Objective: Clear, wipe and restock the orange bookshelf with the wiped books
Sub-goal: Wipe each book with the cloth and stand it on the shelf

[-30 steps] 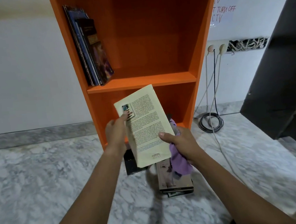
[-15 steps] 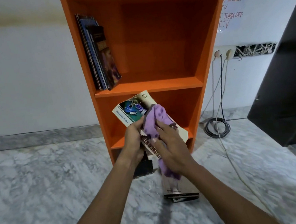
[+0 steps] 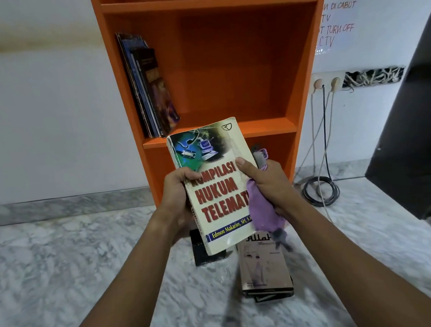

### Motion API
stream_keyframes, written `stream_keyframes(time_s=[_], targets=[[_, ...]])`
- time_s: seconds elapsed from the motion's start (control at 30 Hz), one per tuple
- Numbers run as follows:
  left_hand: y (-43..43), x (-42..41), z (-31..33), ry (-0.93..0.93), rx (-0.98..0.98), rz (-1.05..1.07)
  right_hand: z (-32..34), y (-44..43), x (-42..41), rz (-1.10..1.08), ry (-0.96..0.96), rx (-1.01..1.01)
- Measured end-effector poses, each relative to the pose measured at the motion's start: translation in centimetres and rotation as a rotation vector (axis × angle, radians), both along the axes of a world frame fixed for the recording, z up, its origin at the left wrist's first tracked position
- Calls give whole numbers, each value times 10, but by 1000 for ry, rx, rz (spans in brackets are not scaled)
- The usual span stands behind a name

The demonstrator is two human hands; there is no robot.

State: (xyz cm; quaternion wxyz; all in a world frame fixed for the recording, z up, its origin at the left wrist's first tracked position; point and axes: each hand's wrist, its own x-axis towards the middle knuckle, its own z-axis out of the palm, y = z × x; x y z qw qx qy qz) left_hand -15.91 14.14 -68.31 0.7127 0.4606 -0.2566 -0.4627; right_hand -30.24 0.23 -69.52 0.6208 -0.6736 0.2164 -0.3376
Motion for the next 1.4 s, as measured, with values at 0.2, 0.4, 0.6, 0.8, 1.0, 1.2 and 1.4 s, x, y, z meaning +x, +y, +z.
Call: stream_keyframes(time_s=[0.2, 0.4, 0.6, 0.8, 1.0, 1.2, 1.4], targets=[[14, 28, -16, -301, 238, -89, 16, -13, 23, -199, -63, -108], [-2, 40, 5, -416, 76, 170, 44, -47, 64, -199, 3, -201], [-49, 86, 51, -611, 11, 441, 104, -81, 131, -538, 200, -637], [-125, 140, 69, -825, 128, 813, 120, -108, 183, -448, 357, -619], [-168, 168, 42, -879, 255, 1115, 82, -127, 214, -295, 355, -608], [-172, 164, 27, -853, 377, 1242, 47, -132, 218, -262, 321, -525], [-166, 159, 34, -762, 531, 1218, 39, -120, 206, -222, 345, -466]])
